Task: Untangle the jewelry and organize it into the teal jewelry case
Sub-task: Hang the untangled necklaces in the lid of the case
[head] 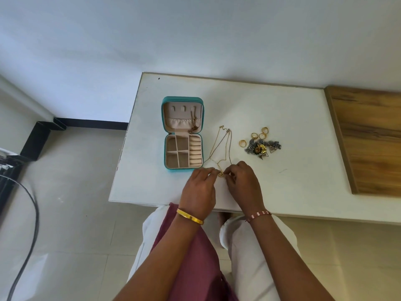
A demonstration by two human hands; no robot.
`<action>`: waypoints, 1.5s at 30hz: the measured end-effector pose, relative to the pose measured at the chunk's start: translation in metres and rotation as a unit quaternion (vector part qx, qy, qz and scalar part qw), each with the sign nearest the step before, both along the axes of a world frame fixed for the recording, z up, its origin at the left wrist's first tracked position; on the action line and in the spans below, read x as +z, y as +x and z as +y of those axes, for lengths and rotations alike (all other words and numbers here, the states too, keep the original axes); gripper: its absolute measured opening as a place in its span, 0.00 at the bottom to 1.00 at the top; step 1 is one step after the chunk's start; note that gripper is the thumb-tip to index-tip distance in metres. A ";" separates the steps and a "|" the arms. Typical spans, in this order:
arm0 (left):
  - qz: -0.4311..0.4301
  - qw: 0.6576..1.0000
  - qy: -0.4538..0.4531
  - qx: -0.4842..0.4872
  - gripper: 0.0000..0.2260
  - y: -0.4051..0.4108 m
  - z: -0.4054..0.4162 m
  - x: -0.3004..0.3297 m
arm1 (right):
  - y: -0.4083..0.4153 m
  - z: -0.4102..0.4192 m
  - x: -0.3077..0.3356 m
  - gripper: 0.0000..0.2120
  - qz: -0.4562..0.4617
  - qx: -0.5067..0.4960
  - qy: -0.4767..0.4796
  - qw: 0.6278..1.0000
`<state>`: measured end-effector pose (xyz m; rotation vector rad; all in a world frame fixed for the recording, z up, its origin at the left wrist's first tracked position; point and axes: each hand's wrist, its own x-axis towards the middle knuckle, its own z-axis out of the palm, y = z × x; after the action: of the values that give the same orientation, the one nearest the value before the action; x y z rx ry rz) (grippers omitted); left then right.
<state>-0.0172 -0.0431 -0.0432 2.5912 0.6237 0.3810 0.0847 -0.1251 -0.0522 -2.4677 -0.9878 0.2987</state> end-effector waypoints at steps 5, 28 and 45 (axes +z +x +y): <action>0.074 0.995 -0.065 0.008 0.22 0.010 0.000 -0.006 | 0.002 -0.001 0.003 0.10 0.042 -0.013 0.032 0.999; 0.063 0.991 -0.102 0.054 0.09 0.007 0.002 -0.006 | 0.010 -0.003 0.023 0.04 0.269 -0.054 0.090 0.957; -0.143 0.860 -0.426 0.242 0.09 0.006 0.011 0.008 | 0.028 -0.010 0.034 0.07 0.248 -0.032 0.040 0.967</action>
<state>-0.0112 -0.0323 -0.0355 1.4836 1.0429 0.4900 0.1124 -0.1350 -0.0184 -2.1833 -0.6888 0.7914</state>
